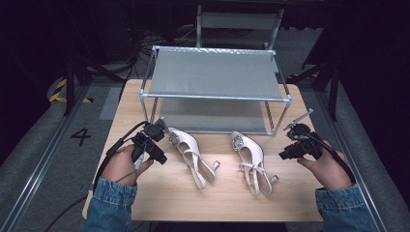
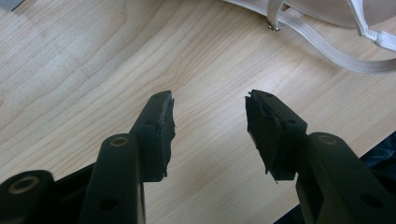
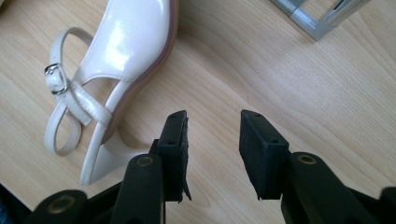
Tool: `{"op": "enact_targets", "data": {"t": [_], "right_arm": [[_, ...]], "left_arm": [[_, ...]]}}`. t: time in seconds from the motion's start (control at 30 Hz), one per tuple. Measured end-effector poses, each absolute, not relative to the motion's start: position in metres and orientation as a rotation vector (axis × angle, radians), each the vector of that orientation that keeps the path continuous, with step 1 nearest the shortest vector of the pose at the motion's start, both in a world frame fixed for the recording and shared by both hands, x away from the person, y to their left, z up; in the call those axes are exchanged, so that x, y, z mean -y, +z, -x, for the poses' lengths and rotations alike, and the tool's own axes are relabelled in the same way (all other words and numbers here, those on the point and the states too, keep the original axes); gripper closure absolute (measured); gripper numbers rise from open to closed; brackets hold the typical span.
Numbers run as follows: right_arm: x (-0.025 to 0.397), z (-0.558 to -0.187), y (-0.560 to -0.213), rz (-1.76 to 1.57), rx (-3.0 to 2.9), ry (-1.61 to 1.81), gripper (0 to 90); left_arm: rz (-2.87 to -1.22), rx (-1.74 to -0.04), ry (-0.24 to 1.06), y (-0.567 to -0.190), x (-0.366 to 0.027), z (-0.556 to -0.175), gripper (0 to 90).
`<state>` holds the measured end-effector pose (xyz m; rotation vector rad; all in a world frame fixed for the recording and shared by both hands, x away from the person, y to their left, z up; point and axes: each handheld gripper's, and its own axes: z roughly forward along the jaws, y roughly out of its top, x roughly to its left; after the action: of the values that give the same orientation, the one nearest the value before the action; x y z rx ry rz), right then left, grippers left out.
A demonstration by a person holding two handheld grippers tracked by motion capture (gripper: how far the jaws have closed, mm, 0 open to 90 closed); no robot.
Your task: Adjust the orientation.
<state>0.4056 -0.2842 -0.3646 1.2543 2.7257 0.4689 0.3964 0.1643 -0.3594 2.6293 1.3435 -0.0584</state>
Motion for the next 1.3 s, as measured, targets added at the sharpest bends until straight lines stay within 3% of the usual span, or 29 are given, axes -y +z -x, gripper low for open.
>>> {"op": "enact_targets", "data": {"t": [0.3,0.63,0.83,1.07,1.23,1.3], "right_arm": [[0.292,-0.410,-0.370,-1.300,-2.721,0.494,59.9],[0.289,-0.407,-0.373,-1.292,-2.720,0.488,57.2],[0.287,-0.408,-0.376,-1.285,-2.731,0.485,56.6],[0.287,-0.407,-0.380,-1.288,-2.739,0.478,56.6],[0.288,-0.407,-0.382,-1.306,-2.735,0.470,56.5],[0.289,-0.407,-0.382,-1.303,-2.734,0.463,56.6]], "left_arm": [[-2.630,-1.231,-0.022,-0.354,-0.151,-0.394,51.6],[-2.699,-1.090,-0.069,-0.373,-0.121,-0.396,43.3],[-2.721,-1.054,-0.059,-0.394,-0.110,-0.401,42.9],[-2.681,-1.145,-0.085,-0.411,-0.105,-0.414,46.1],[-2.653,-1.112,-0.085,-0.414,-0.106,-0.418,49.2],[-2.644,-1.116,-0.072,-0.414,-0.105,-0.417,59.8]]}}
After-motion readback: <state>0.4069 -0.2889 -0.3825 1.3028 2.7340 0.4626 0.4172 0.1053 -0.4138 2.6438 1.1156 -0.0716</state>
